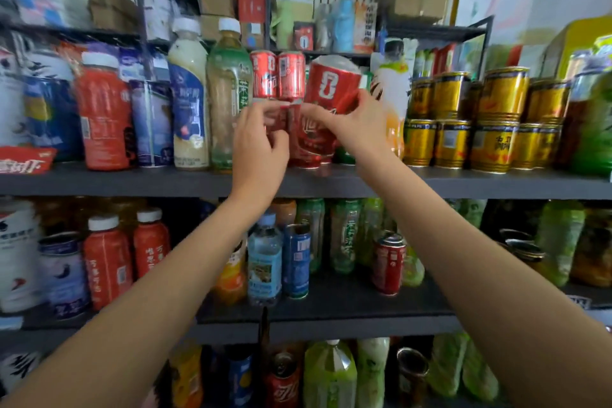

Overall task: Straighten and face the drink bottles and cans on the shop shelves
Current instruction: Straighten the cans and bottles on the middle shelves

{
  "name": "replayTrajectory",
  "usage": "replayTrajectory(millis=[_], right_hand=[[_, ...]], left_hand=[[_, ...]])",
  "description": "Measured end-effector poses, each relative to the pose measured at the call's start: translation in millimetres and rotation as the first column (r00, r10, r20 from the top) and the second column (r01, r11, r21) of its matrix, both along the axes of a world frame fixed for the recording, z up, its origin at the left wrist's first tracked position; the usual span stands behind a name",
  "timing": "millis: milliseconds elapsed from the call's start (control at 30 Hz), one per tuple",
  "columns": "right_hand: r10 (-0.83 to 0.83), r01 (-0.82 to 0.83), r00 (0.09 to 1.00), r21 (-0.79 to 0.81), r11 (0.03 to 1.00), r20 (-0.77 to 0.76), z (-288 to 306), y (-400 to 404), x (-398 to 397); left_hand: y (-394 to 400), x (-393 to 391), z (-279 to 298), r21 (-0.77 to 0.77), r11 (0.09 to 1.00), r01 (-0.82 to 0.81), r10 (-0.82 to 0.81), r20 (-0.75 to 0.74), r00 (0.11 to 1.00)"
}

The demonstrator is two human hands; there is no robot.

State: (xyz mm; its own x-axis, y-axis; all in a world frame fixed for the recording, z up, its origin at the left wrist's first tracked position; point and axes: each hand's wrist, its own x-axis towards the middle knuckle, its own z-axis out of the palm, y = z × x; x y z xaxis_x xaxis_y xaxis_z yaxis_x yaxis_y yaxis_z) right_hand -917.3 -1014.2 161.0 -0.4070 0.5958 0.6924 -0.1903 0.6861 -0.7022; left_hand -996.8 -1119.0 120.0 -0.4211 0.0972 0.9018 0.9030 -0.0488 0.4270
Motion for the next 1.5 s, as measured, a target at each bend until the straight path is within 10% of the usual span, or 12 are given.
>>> replayTrajectory(millis=[367,800,1500], right_hand=[[-0.090,0.074,0.976,0.087,0.993,0.199,-25.7,-15.1,-58.7],[-0.140,0.090,0.931,0.159,0.983,0.338,-39.5,5.4,-62.7],[-0.280,0.262,0.940,0.114,0.958,0.195,-40.1,17.2,-44.9]], left_hand=[[-4.4,-21.1,-14.1,-0.450,0.889,-0.084,0.127,0.068,0.990],[6.4,-18.8,-13.2,-0.563,0.644,-0.518,0.475,-0.237,0.847],[22.3,-21.9,-8.2,-0.589,0.597,-0.545,0.434,-0.334,0.837]])
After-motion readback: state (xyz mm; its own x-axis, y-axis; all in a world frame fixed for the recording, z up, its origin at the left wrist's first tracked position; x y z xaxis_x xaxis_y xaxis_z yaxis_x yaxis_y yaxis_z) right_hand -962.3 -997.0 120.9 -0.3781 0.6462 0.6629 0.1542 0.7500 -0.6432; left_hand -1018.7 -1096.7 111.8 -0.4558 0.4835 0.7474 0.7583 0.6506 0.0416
